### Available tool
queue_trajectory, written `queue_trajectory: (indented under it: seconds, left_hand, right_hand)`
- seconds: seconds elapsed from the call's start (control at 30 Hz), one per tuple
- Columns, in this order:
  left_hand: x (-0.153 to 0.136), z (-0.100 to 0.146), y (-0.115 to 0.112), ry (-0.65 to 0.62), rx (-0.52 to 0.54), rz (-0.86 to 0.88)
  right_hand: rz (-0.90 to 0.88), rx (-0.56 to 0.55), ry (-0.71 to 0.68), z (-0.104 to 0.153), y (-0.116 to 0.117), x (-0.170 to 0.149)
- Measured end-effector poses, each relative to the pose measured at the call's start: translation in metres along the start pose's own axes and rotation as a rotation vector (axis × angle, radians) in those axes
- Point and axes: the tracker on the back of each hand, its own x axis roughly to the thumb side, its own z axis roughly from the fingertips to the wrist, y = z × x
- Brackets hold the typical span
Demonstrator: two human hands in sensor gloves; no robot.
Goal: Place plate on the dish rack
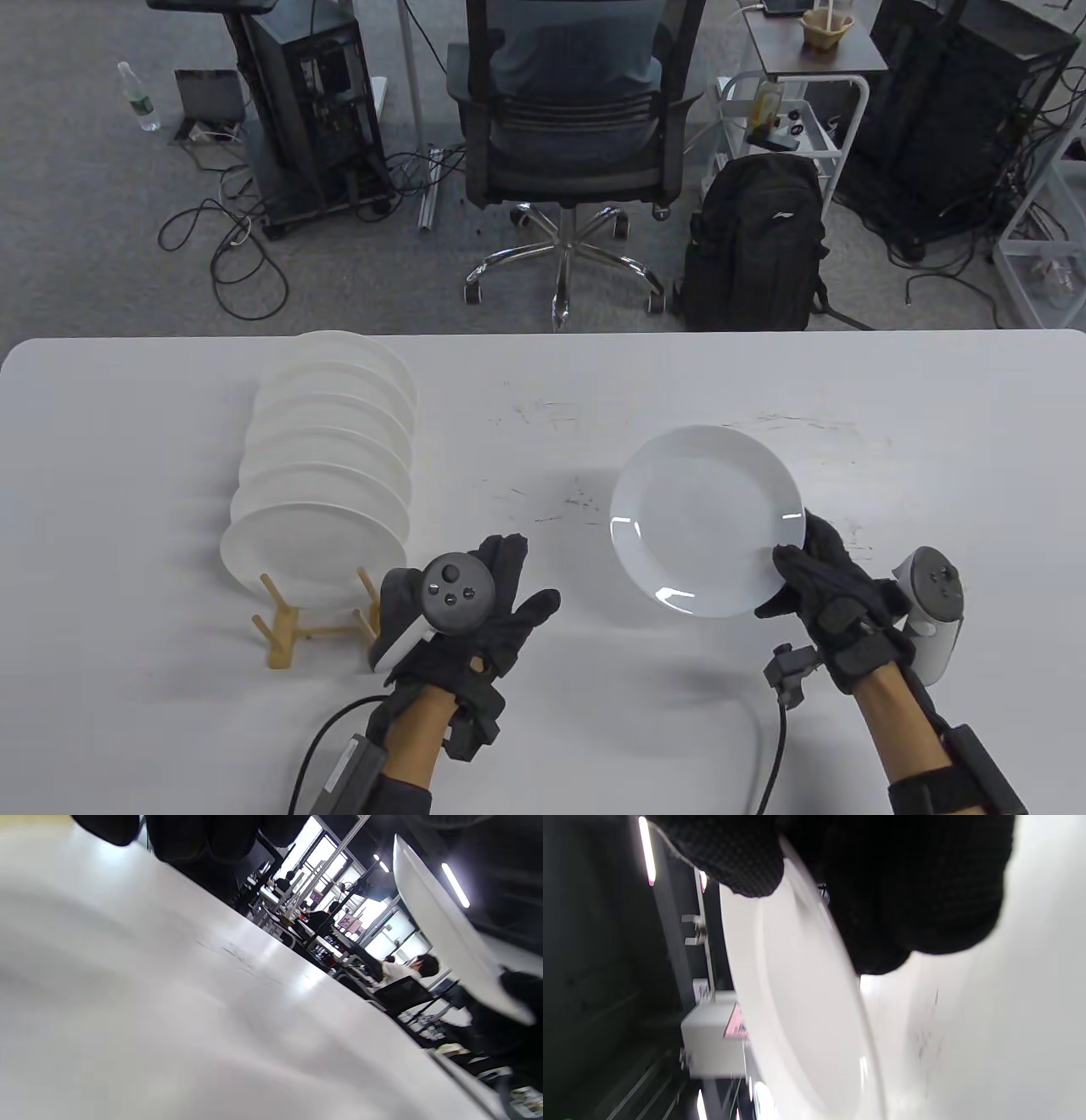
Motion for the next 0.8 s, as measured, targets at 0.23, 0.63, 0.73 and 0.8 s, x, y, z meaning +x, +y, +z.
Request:
queue_trajectory:
  seconds: [0.23,0.63,0.73,0.8]
  left_hand:
    - [0.002,-0.008,-0.025,-0.068,-0.167,0.652]
    - [0.051,0.031,0.087,-0.107,0.343,0.186]
    - [0.072,0.047,0.123,-0.188,0.416,-0.174]
    - [0.080,0.056,0.136,-0.175,0.443,-0.382]
  right_hand:
    - [0.128,0.170,-0.072,0.011,0.048,0.011]
    - [0.768,-0.169,-0.121,0.021,0.021,0.032]
    - [0.947,-0.136,0.011,0.017,0.017,0.028]
    - [1.013,-0.128,0.058,0.015,0.015,0.025]
